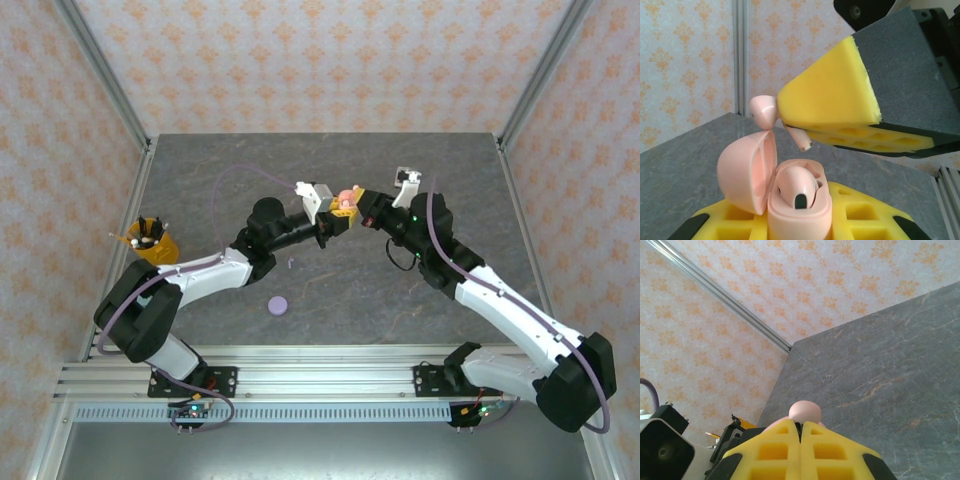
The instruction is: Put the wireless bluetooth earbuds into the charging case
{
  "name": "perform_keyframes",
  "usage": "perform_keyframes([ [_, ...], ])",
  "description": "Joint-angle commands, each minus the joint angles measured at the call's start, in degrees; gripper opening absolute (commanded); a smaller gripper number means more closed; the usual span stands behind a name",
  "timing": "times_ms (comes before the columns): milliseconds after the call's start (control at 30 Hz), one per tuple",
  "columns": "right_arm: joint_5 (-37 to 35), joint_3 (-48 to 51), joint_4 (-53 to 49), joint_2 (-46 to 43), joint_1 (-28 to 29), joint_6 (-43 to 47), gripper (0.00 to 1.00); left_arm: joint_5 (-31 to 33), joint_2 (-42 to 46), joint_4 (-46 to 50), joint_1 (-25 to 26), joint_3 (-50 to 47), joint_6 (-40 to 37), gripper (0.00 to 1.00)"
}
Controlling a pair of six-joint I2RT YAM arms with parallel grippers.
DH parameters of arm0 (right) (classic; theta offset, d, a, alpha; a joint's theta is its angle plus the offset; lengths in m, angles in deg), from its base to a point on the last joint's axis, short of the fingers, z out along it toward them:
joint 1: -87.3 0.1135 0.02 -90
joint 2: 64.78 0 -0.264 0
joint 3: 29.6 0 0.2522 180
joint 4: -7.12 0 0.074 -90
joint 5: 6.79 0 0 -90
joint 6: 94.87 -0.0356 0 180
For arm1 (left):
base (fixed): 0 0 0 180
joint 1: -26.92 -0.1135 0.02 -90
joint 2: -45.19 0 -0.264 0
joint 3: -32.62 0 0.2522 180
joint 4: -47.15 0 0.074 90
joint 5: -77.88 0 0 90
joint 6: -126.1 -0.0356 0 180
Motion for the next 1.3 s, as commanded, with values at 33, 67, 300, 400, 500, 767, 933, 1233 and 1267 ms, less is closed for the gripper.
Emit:
perform_keyframes([
  [33,-0.35,0.95,3.68,0.57,0.17,-0.62,0.04,-0.05,-0.77,-3.49,0.64,2.57,1.58,0.0],
  [67,-0.2,1.1,3.79,0.58,0.17,-0.6,0.04,-0.02,-0.79,-3.47,0.68,2.68,1.67,0.0],
  [300,0.17,2.08,4.05,0.44,0.17,-0.21,0.04,0.98,-1.24,-5.15,0.68,2.95,3.35,0.0],
  [400,-0.04,2.76,3.87,0.4,0.16,0.16,0.04,1.33,-1.38,-6.35,0.68,3.05,4.2,0.0],
  [500,-0.08,3.16,3.67,0.31,0.17,0.52,0.04,1.59,-1.38,-6.8,0.68,3.39,4.72,0.0],
  [767,-0.61,3.8,1.9,-0.28,0.2,2.87,0.03,2.38,-1.14,-6.9,0.68,4.37,5.32,0.0],
  [933,-0.7,4.23,0.93,-1.14,0.17,3.59,0.02,3.03,-1.18,-6.19,0.64,4.61,4.68,0.0],
  [1233,-1.22,3.46,-1.74,-1.74,0.17,4.75,0.03,3.13,-1.97,-6.48,0.59,4.66,4.65,0.0],
  [1267,-1.36,3.24,-1.91,-1.68,0.17,4.75,0.03,3.13,-2.19,-6.4,0.59,4.72,4.71,0.0],
])
